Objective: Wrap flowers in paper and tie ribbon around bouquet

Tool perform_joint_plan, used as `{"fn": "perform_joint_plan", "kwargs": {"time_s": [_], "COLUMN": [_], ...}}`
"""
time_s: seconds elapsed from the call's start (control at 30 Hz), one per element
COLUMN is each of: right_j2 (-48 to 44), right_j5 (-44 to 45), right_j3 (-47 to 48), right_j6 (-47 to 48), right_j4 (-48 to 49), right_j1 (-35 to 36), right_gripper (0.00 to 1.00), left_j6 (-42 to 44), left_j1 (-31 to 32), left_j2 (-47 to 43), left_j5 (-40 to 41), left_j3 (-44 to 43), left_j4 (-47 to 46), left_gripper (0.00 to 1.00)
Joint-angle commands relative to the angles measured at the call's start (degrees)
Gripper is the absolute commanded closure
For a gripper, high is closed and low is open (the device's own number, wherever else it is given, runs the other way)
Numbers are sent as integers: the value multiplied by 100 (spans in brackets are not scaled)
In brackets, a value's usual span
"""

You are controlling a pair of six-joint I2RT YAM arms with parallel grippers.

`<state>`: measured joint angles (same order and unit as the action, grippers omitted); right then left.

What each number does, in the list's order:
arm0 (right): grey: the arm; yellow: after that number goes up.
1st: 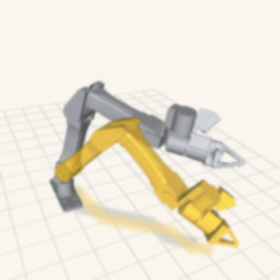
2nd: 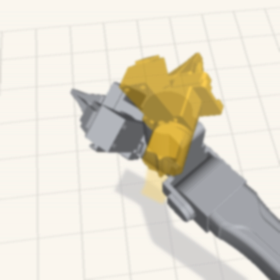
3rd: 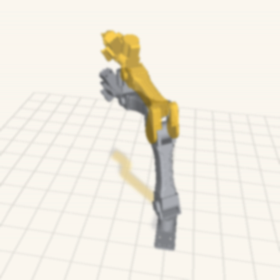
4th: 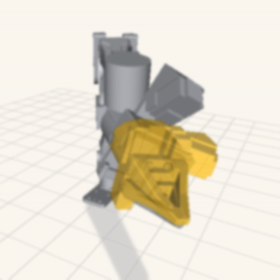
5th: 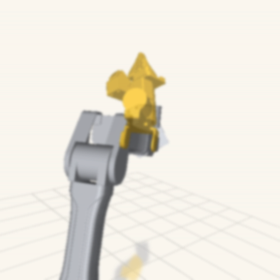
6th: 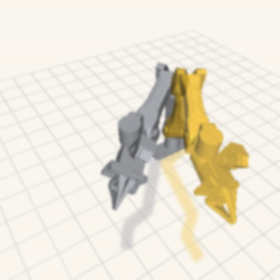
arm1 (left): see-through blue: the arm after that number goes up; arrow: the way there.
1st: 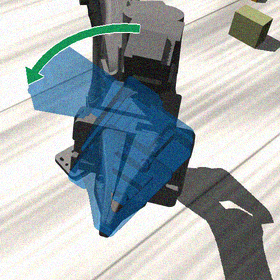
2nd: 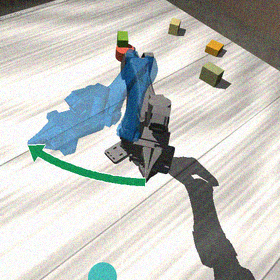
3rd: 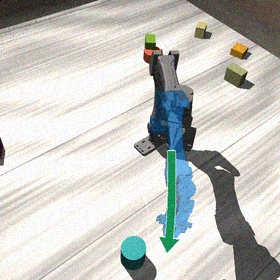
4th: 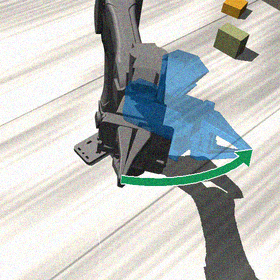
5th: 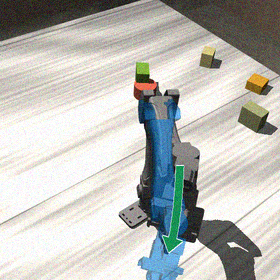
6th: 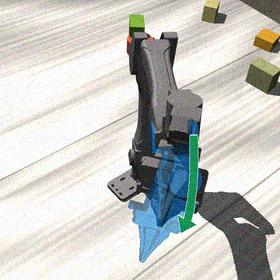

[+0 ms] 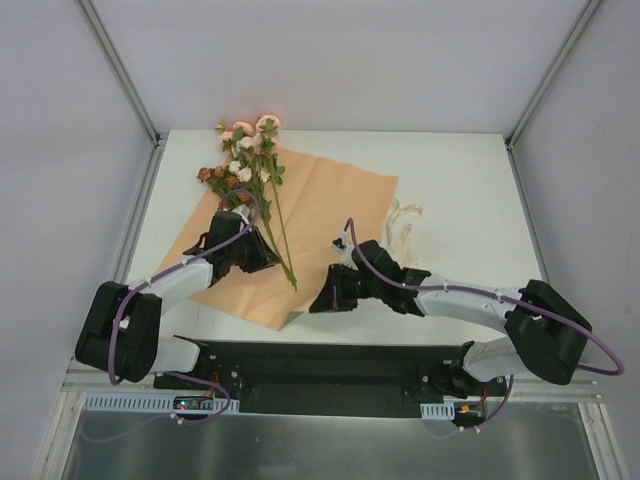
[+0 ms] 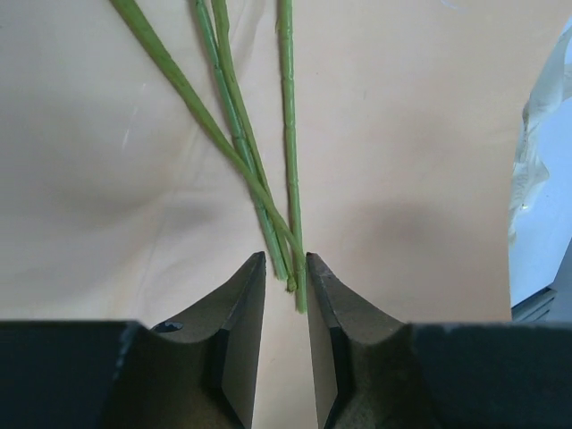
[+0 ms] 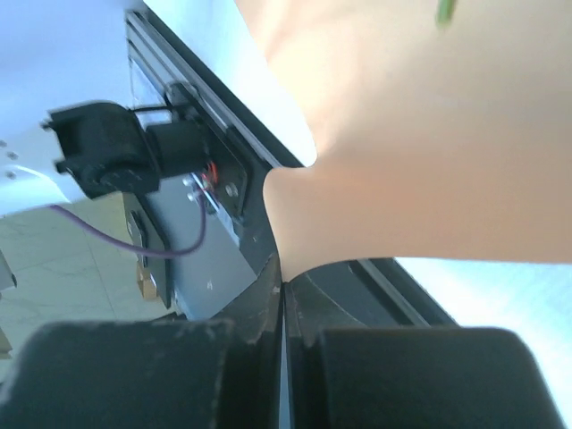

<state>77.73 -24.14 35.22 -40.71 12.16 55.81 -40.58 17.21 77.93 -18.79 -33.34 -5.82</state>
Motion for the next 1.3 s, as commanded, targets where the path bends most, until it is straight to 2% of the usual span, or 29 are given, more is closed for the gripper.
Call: {"fn": "perform_joint_plan", "kwargs": {"time_s": [0.0, 0.13, 0.27, 0.5, 0.87, 1.27], "right_j2": [373, 1389, 2444, 3773, 4768, 5348], "right_j5": [-345, -941, -1233, -1673, -1945, -2059], "right_j3": [792, 1819, 3364, 4763, 5898, 6541], "right_j6": [563, 1019, 1556, 1373, 1206, 1065], "right_j4": [-153, -275, -1047, -1041, -1005, -1014], "right_j1": [-377, -764, -1107, -1713, -1890, -1995], "right_gripper": [100, 100, 99, 100, 100, 100], "left_j6": [182, 243, 296, 305, 366, 182], "left_j1": [-165, -288, -359, -377, -377, -359], "left_j2": [-708, -1436, -1886, -2423, -1958, -1360], "left_j5": [340, 499, 472, 490, 121, -274], "left_j3": [196, 232, 162, 223, 74, -111], "left_j4": [405, 801, 1171, 1549, 1549, 1172], "left_gripper": [75, 73, 72, 74, 76, 77]}}
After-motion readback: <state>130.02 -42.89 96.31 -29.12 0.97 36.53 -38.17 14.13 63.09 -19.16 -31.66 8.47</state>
